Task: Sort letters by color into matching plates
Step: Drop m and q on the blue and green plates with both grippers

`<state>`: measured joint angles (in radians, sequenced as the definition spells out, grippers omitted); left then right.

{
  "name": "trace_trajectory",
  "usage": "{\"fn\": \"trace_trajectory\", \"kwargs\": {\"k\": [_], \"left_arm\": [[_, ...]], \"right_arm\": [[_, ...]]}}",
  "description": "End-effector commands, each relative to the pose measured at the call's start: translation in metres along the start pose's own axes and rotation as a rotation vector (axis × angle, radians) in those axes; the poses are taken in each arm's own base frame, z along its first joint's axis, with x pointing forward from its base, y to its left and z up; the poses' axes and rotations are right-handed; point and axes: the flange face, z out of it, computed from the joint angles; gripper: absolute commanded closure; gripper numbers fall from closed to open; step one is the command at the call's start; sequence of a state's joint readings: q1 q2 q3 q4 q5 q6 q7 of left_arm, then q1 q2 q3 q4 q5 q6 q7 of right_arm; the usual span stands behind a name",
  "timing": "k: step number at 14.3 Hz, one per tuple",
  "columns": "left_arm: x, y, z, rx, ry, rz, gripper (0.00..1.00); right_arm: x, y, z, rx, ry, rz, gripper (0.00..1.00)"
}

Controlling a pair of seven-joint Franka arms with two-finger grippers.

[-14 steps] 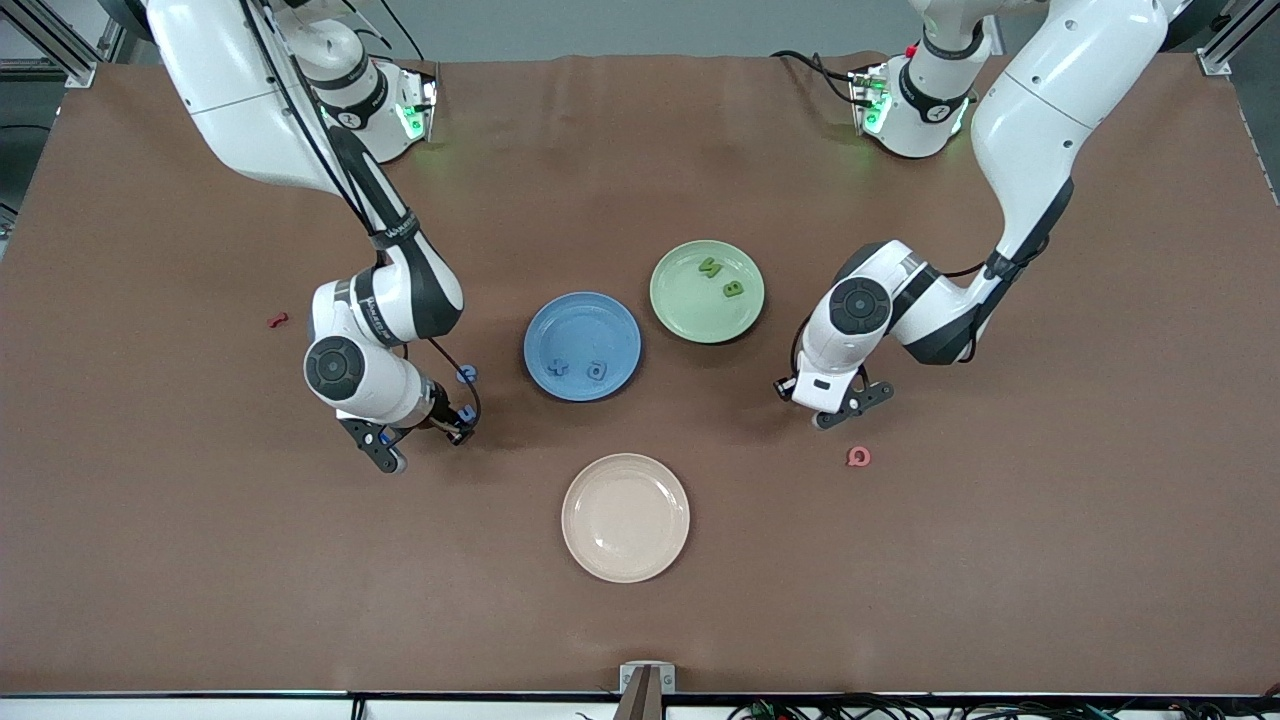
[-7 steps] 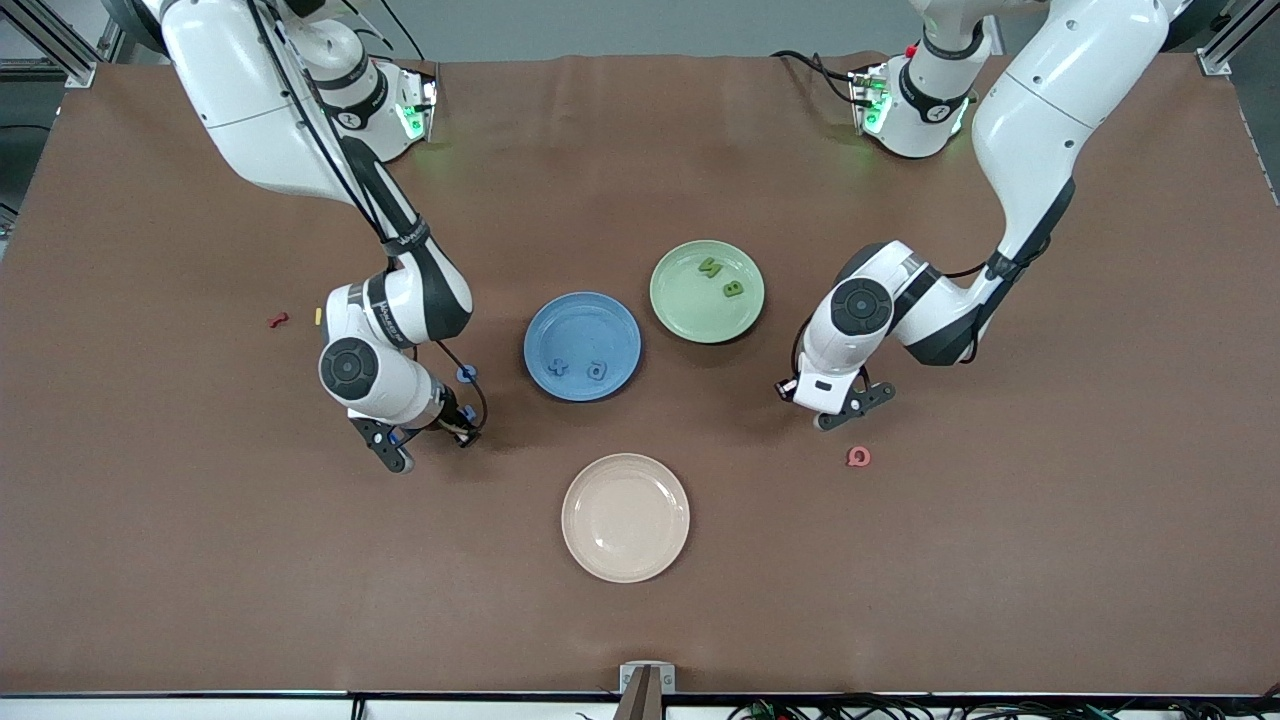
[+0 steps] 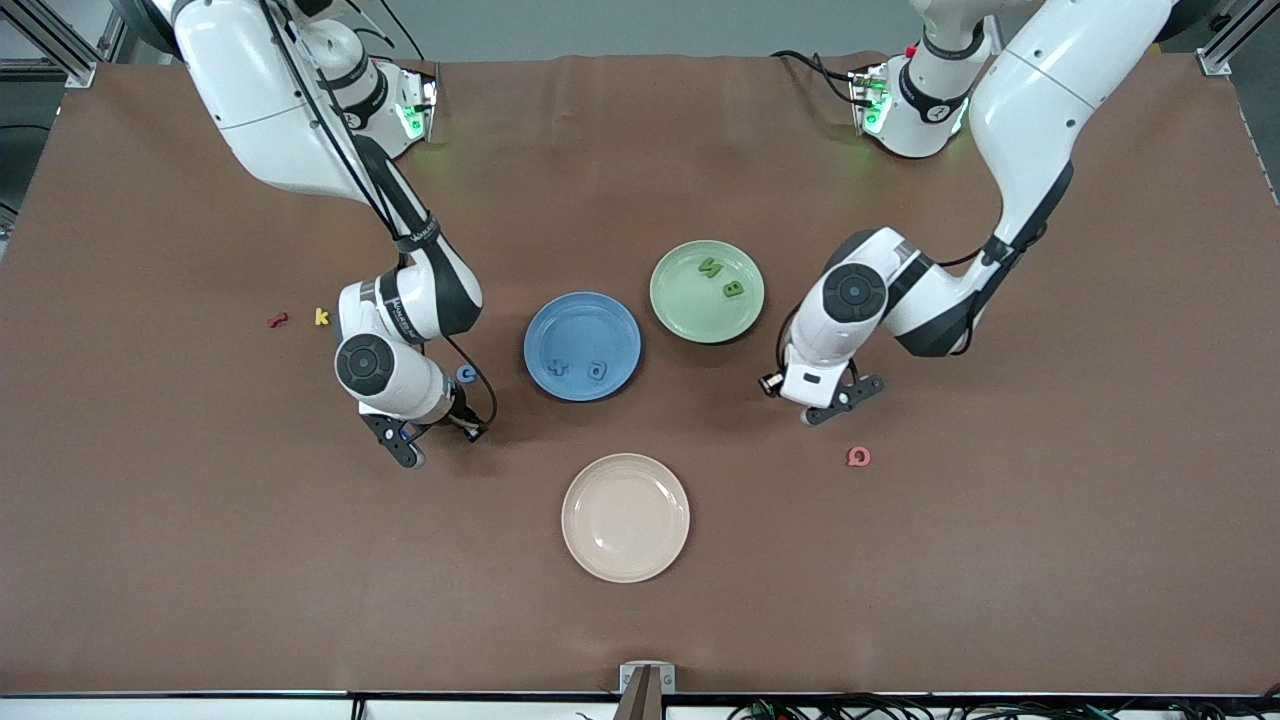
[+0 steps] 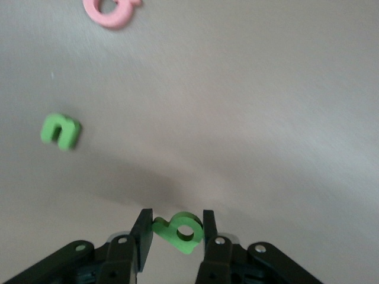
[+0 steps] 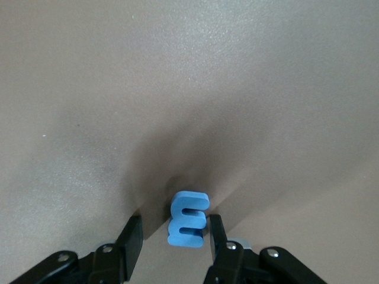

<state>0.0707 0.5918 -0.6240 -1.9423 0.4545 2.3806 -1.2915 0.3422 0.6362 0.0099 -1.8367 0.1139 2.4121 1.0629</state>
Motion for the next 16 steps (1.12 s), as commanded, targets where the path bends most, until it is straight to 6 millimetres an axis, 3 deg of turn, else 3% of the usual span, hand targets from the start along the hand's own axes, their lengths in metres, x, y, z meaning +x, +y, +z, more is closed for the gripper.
{"fn": "trace_trajectory", "kwargs": {"k": [1, 4, 6, 10, 12, 14, 16], "left_arm": [[-0.030, 0.021, -0.024, 0.022, -0.018, -0.030, 0.81], [-0.077, 0.045, -0.024, 0.021, -0.029, -0.027, 0.81], [-0.107, 0.056, -0.013, 0.034, -0.043, -0.012, 0.81], [-0.135, 0.066, 0.001, 0.049, -0.065, 0.006, 0.81], [-0.143, 0.067, 0.005, 0.056, -0.069, 0.018, 0.80], [-0.144, 0.066, 0.011, 0.063, -0.076, 0.021, 0.80], [-0.142, 0.066, 0.013, 0.065, -0.070, 0.024, 0.78]], "right_arm": [[0.002, 0.005, 0.003, -0.020, 0.029, 0.000, 0.48], [0.006, 0.007, 0.002, -0.033, 0.053, -0.024, 0.48], [0.007, 0.008, 0.002, -0.036, 0.057, -0.028, 0.48], [0.006, 0.007, 0.002, -0.036, 0.058, -0.030, 0.52], [0.006, 0.009, 0.004, -0.040, 0.056, -0.030, 0.68], [0.005, 0.008, 0.004, -0.040, 0.056, -0.031, 0.95], [0.005, 0.009, 0.005, -0.046, 0.053, -0.031, 1.00]]}}
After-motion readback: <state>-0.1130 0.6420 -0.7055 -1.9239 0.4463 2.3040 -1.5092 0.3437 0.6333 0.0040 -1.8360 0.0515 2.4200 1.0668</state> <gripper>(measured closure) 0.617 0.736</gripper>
